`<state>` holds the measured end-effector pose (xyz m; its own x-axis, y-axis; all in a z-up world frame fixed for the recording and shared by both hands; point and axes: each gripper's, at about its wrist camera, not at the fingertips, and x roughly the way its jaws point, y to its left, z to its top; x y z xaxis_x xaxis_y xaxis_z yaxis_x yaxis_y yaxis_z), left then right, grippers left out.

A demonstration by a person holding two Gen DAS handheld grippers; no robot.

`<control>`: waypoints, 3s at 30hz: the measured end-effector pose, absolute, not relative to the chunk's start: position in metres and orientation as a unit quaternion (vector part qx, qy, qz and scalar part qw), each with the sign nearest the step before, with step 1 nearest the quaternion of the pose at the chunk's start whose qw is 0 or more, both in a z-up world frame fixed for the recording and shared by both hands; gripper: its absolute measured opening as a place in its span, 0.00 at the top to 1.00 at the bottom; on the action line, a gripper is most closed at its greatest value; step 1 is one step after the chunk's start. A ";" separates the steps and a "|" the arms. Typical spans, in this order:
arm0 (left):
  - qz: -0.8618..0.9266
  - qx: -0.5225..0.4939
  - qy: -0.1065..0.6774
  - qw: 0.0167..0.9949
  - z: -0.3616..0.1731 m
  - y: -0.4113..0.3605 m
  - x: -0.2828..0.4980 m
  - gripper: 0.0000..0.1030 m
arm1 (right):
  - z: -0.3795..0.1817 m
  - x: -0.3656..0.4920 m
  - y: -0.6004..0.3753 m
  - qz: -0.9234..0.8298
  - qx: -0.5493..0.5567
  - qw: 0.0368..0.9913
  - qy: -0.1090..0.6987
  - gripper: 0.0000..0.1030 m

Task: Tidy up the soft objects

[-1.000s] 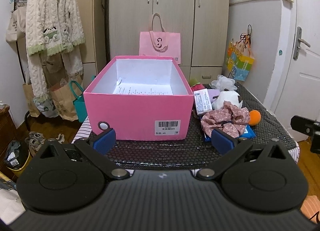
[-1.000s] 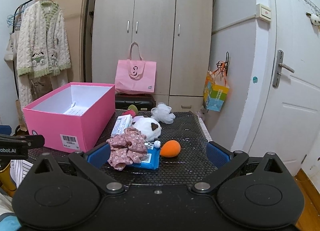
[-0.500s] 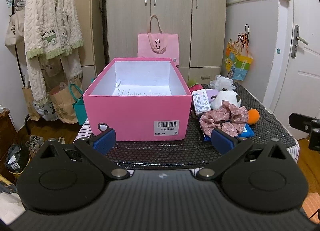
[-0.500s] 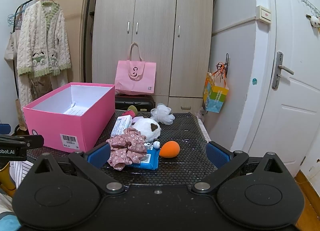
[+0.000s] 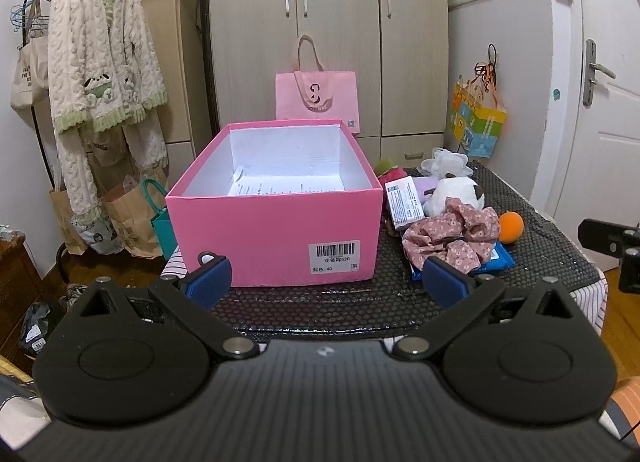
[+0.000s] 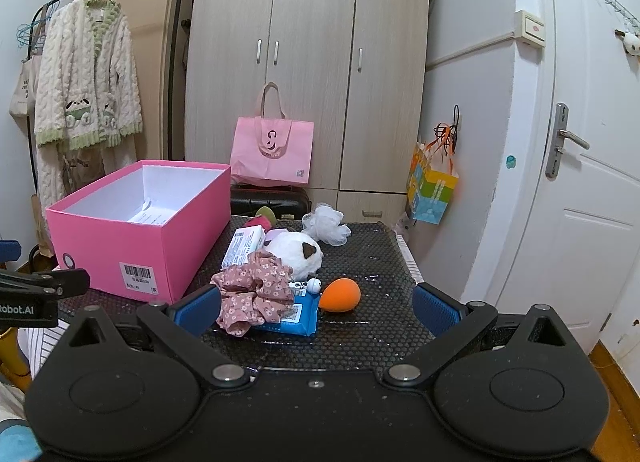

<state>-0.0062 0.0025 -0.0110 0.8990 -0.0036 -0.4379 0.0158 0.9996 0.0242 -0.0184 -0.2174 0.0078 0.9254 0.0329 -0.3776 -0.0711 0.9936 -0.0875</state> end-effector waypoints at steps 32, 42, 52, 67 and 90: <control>-0.180 -0.007 0.157 0.971 -0.014 -0.061 0.057 0.03 | -0.019 0.045 -0.299 0.144 0.041 0.982 0.117 0.00; -0.205 -0.026 0.171 0.963 -0.052 -0.076 0.094 0.04 | -0.046 0.089 -0.310 0.137 0.037 0.980 0.136 0.12; -0.167 0.030 0.181 0.969 -0.083 -0.094 0.117 0.13 | -0.074 0.134 -0.320 0.159 0.100 0.963 0.195 0.12; -0.180 -0.002 0.236 0.955 -0.104 -0.094 0.144 0.34 | -0.098 0.161 -0.309 0.153 0.085 0.952 0.252 0.41; -0.128 0.021 0.205 0.970 -0.111 -0.103 0.138 0.76 | -0.104 0.136 -0.284 0.135 0.001 0.969 0.209 0.53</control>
